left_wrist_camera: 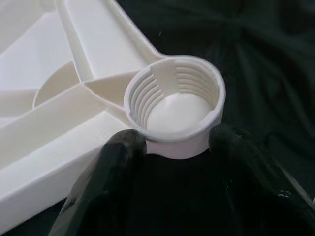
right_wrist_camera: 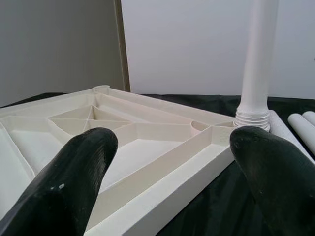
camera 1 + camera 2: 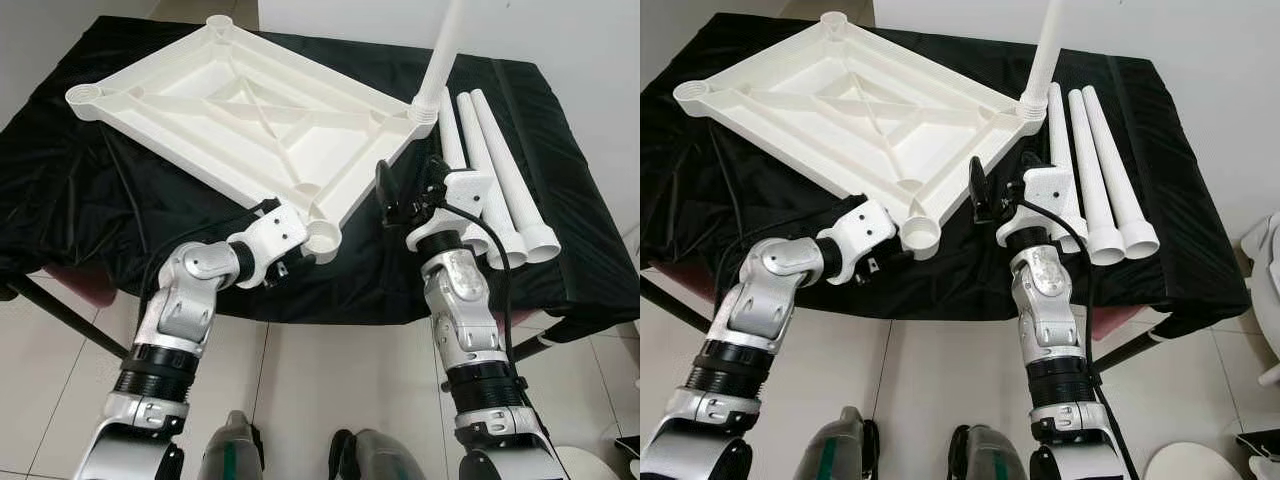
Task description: Building children table
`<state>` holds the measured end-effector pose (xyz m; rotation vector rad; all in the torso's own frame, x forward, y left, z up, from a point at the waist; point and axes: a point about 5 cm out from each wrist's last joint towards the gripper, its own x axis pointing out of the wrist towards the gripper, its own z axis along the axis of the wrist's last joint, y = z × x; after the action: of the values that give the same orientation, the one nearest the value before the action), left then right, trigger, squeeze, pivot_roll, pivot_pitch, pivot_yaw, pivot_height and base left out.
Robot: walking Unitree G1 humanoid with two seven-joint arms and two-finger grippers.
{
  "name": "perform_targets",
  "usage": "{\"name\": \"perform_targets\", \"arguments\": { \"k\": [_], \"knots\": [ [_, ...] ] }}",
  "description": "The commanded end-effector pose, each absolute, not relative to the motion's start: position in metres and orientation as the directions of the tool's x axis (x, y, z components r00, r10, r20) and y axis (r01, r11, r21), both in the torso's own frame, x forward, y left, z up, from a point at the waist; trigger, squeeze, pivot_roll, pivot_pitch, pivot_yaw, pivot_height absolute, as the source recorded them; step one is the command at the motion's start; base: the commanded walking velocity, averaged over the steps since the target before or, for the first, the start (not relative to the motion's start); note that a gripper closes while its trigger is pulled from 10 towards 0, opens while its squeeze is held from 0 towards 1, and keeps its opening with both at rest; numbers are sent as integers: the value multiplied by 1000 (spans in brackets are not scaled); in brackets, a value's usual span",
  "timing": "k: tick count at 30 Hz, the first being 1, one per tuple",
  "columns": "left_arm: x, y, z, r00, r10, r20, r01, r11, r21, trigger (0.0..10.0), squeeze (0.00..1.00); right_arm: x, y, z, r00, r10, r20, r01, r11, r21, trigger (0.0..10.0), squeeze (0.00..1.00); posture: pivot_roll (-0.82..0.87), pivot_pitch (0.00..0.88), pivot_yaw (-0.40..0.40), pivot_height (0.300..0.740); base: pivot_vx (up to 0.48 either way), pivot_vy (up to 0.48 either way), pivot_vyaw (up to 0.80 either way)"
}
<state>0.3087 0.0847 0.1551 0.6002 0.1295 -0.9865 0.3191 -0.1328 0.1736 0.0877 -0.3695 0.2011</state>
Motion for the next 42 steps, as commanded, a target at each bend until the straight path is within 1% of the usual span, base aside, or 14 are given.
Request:
{"name": "perform_targets", "arguments": {
  "k": [1, 4, 7, 10, 11, 14, 17, 18, 20, 23, 28, 36, 37, 42],
  "knots": [
    [318, 81, 165, 741, -631, -229, 643, 569, 513, 10000, 0, 320, -134, 175, 911, 172, 376, -201, 979, 39, 10000, 0, 31, 31, -23, 740, 0, 0, 0],
    [317, 68, 165, 716, -662, -221, 663, 546, 513, 10000, 0, 321, -134, 176, 911, 167, 377, -196, 980, 41, 10000, 0, 26, 30, -23, 740, 0, 0, 0],
    [317, 64, 165, 709, -670, -219, 668, 540, 512, 10000, 0, 322, -134, 176, 911, 166, 377, -195, 980, 42, 10000, 0, 26, 30, -23, 740, 0, 0, 0],
    [316, 54, 165, 690, -692, -215, 684, 525, 507, 10000, 0, 322, -134, 176, 911, 164, 377, -194, 980, 42, 10000, 0, 16, 34, -22, 740, 0, 0, 0],
    [316, 46, 165, 677, -705, -210, 691, 513, 509, 10000, 0, 322, -134, 176, 911, 164, 378, -193, 980, 41, 10000, 0, 16, 34, -22, 740, 0, 0, 0],
    [316, 44, 165, 675, -708, -207, 690, 507, 516, 10000, 0, 322, -134, 176, 911, 164, 378, -193, 980, 40, 10000, 0, 16, 34, -22, 740, 0, 0, 0],
    [321, 50, 170, 689, -697, -198, 673, 515, 531, 10000, 0, 322, -136, 176, 911, 160, 379, -188, 981, 38, 10000, 0, 10, 34, -21, 740, 0, 0, 0],
    [325, 59, 174, 705, -682, -195, 656, 522, 545, 10000, 0, 322, -137, 176, 912, 158, 378, -185, 982, 37, 10000, 0, 12, 31, -18, 740, 0, 0, 0],
    [328, 64, 177, 715, -672, -193, 645, 526, 555, 10000, 0, 322, -137, 175, 913, 156, 378, -183, 982, 36, 10000, 0, 12, 31, -18, 740, 0, 0, 0],
    [335, 86, 184, 751, -632, -192, 603, 538, 589, 10000, 0, 320, -137, 173, 915, 155, 373, -182, 983, 38, 10000, 0, 23, 23, -16, 740, 0, 0, 0],
    [340, 101, 187, 772, -601, -205, 581, 537, 612, 10000, 0, 318, -136, 166, 923, 167, 348, -191, 981, 37, 10000, 0, 28, 20, -15, 740, 0, 0, 0],
    [342, 102, 187, 800, -569, -188, 545, 562, 622, 10000, 0, 311, -137, 152, 936, 174, 304, -195, 980, 37, 10000, 0, 28, 16, -16, 740, 0, 0, 0],
    [343, 101, 187, 816, -551, -175, 523, 574, 630, 10000, 0, 309, -137, 149, 940, 173, 296, -192, 981, 37, 10000, 0, 25, 14, -16, 740, 0, 0, 0],
    [345, 94, 184, 839, -520, -159, 477, 563, 675, 10000, 0, 301, -141, 141, 948, 165, 271, -183, 982, 39, 10000, 0, 17, 11, -15, 740, 0, 0, 0]
  ]
}}
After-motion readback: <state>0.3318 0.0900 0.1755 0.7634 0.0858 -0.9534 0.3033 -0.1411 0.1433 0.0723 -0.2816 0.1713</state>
